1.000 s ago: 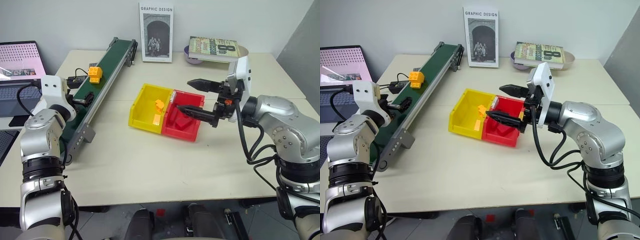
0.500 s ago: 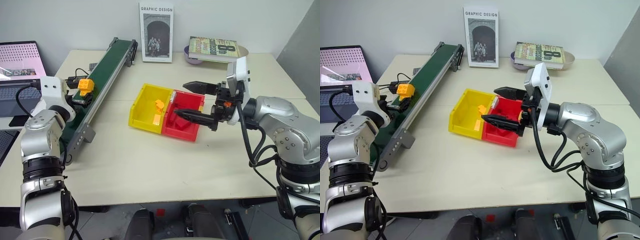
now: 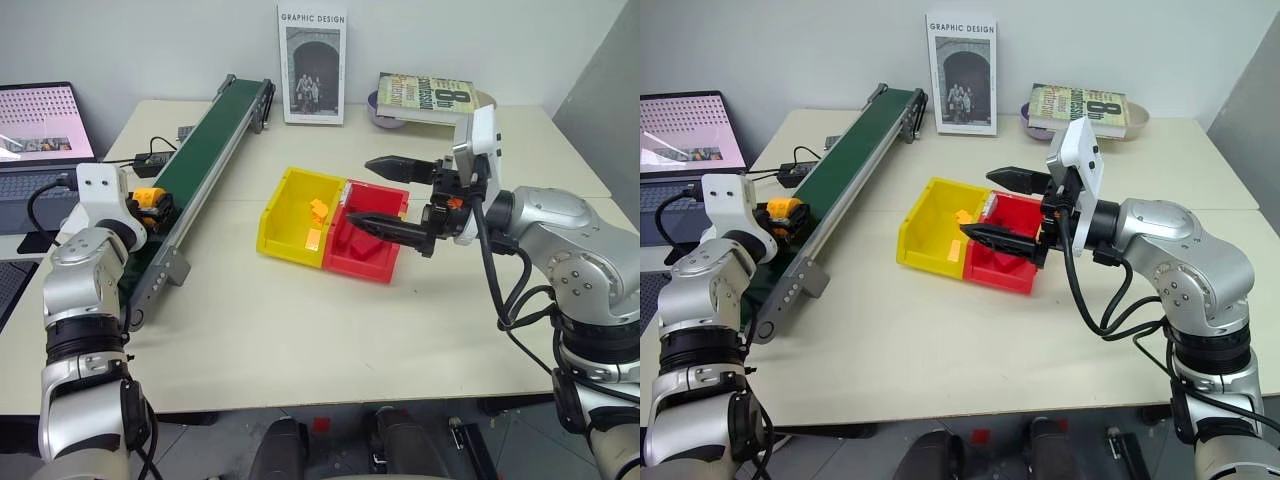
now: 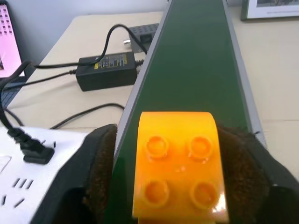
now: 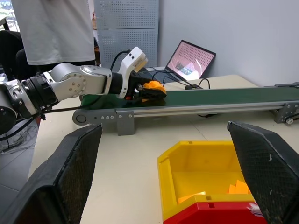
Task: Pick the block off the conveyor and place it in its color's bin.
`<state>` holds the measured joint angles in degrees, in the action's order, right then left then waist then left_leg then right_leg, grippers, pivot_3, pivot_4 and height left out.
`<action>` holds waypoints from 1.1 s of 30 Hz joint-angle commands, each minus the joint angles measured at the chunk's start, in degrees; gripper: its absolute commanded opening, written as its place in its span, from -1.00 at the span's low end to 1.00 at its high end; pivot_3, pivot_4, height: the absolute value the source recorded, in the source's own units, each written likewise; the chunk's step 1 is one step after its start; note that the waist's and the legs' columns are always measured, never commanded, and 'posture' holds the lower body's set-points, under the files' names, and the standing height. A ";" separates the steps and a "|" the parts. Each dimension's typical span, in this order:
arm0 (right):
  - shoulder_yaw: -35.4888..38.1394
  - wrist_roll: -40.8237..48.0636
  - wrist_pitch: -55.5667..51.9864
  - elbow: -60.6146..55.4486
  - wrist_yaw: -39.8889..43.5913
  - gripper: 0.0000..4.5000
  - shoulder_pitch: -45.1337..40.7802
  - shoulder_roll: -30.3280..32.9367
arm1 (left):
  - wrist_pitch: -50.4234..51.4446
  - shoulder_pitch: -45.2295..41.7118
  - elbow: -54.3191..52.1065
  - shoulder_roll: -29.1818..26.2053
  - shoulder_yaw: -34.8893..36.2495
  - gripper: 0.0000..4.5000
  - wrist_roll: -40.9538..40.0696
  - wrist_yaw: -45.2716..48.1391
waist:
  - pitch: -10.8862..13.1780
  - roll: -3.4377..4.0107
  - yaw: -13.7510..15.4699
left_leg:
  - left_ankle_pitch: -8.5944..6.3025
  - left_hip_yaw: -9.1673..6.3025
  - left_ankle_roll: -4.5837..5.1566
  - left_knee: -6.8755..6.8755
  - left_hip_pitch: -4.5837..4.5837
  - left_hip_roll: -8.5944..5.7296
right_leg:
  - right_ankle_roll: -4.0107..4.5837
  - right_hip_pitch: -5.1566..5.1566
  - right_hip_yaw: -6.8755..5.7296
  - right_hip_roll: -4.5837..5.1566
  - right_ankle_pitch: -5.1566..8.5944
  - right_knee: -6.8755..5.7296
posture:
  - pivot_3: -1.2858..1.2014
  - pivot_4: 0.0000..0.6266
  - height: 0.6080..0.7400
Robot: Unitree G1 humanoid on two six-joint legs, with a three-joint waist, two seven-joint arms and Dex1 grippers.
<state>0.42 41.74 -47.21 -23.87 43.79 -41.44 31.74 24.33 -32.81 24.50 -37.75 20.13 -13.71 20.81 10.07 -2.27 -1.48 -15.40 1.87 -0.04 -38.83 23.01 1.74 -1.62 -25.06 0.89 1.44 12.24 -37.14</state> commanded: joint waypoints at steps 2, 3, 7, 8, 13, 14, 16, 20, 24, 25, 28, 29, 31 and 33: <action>1.00 1.05 0.25 -0.84 0.02 1.00 -1.36 0.43 | 3.19 1.88 -7.60 -1.20 2.51 0.01 -1.94 -0.78 | 0.00 0.00 0.01 | 0.00 -0.04 0.00 0.00 0.00 0.01 | 0.00 0.00 -0.03 0.01 0.00 -0.01 | 0.03 -0.52 1.00; 1.01 1.15 0.23 -0.69 0.11 1.00 -1.48 0.42 | 4.35 2.65 -9.42 -1.28 2.79 -0.09 -2.28 -0.94 | 0.00 0.00 0.03 | 0.00 -0.04 0.00 0.00 -0.01 0.01 | 0.00 0.01 -0.03 0.01 0.00 -0.02 | 0.03 -0.52 1.00; 0.92 1.18 0.40 -0.67 0.10 1.00 -1.27 0.24 | 8.23 5.71 -16.07 -1.22 3.93 -0.31 -3.45 -1.63 | 0.00 0.00 -0.01 | 0.00 -0.03 0.00 -0.01 -0.02 0.00 | 0.00 0.02 -0.01 0.01 0.00 -0.01 | 0.03 -0.52 1.00; 0.89 1.15 0.43 -0.72 -0.09 1.00 -1.25 0.09 | 9.15 6.14 -17.45 -1.24 4.32 -0.31 -3.82 -1.83 | 0.00 0.00 -0.01 | 0.00 -0.02 0.00 -0.01 -0.02 0.00 | 0.00 0.02 -0.01 0.01 0.00 -0.01 | 0.03 -0.52 1.00; 1.20 1.11 -0.29 -2.88 -2.26 1.00 0.53 -0.12 | 11.67 3.56 -20.39 -1.62 3.35 -0.31 -4.47 -1.80 | 0.00 0.00 0.06 | 0.00 -0.05 0.00 -0.01 -0.01 0.00 | 0.00 0.01 -0.03 0.00 0.00 -0.01 | 0.03 -0.52 1.00; 1.20 0.86 -0.41 -3.93 -2.87 1.00 1.33 0.13 | 12.07 1.95 -20.54 -1.40 2.38 -0.31 -4.93 -1.08 | 0.00 0.00 0.09 | 0.00 -0.05 0.00 -0.01 -0.01 0.00 | 0.00 0.02 -0.04 0.00 0.00 -0.01 | 0.03 -0.52 1.00; 0.76 -0.28 -0.62 -6.07 -4.66 1.00 2.48 0.50 | 12.87 -1.13 -20.54 -1.00 -0.32 -0.31 -5.90 1.56 | -0.02 -0.04 0.35 | 0.00 -0.07 0.00 -0.02 0.01 -0.02 | 0.00 0.02 -0.06 -0.02 0.00 -0.01 | 0.03 -0.52 1.00; -2.65 -9.60 0.38 -10.86 -9.91 1.00 6.47 4.86 | 12.74 -7.31 -19.14 1.05 -9.14 -0.31 -5.47 9.07 | -0.02 -0.04 1.48 | 0.00 -0.02 0.00 -0.04 0.02 -0.11 | 0.00 0.03 -0.03 -0.17 0.01 0.02 | 0.03 -0.52 1.00; -2.35 -12.22 -2.43 -16.12 -14.44 1.00 11.30 6.85 | 7.91 -13.43 -13.59 6.09 -19.02 -0.31 -2.55 15.62 | -0.03 -0.05 1.59 | 0.00 0.03 0.00 -0.06 0.05 -0.23 | -0.01 0.08 0.04 -0.14 0.01 0.13 | 0.03 -0.52 1.00; -2.28 -12.56 -3.40 -17.36 -15.29 1.00 12.27 7.15 | 6.21 -14.70 -11.52 7.06 -21.01 -0.31 -1.46 17.20 | -0.03 -0.05 1.53 | 0.00 0.05 0.00 -0.06 0.05 -0.23 | -0.01 0.06 0.06 -0.15 0.01 0.13 | 0.03 -0.52 1.00; -1.01 -12.05 -5.95 -21.02 -17.51 1.00 15.64 7.27 | -0.18 -18.26 -3.90 9.57 -26.17 -0.31 2.58 20.69 | -0.03 -0.05 1.33 | 0.00 0.04 0.00 -0.05 0.06 -0.21 | -0.01 0.03 0.05 -0.27 0.02 0.11 | 0.03 -0.52 1.00; -0.91 -11.92 -6.41 -21.68 -17.99 1.00 16.12 7.16 | -1.40 -18.88 -2.28 9.97 -26.71 -0.31 3.09 21.40 | -0.03 -0.05 1.14 | 0.00 0.04 0.01 -0.05 0.04 -0.22 | -0.01 0.03 0.05 -0.35 0.02 0.11 | 0.03 -0.52 1.00; -0.40 -11.95 -7.75 -23.07 -20.11 1.00 17.10 6.12 | -4.69 -20.57 2.18 10.78 -28.57 -0.31 4.89 23.43 | -0.02 -0.04 0.82 | 0.00 0.06 0.01 -0.03 0.03 -0.20 | 0.04 -0.03 0.08 -0.51 0.05 0.08 | 0.03 -0.52 1.00; 0.21 -11.25 -9.14 -24.05 -21.86 1.00 17.43 4.73 | -6.68 -22.01 5.78 11.44 -28.78 0.00 5.55 24.71 | -0.02 -0.04 0.79 | 0.00 -0.02 0.01 -0.03 0.02 -0.12 | 0.07 -0.02 0.03 -0.65 0.08 0.05 | 0.03 -0.52 1.00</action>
<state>-1.38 30.15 -55.33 -45.10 24.00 -23.73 37.33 20.83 -52.47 28.35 -26.30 -8.76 -9.15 44.01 10.05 -2.31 -0.69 -15.39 1.83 -0.02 -38.86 23.02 1.66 -1.54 -25.09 0.92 0.71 12.32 -37.11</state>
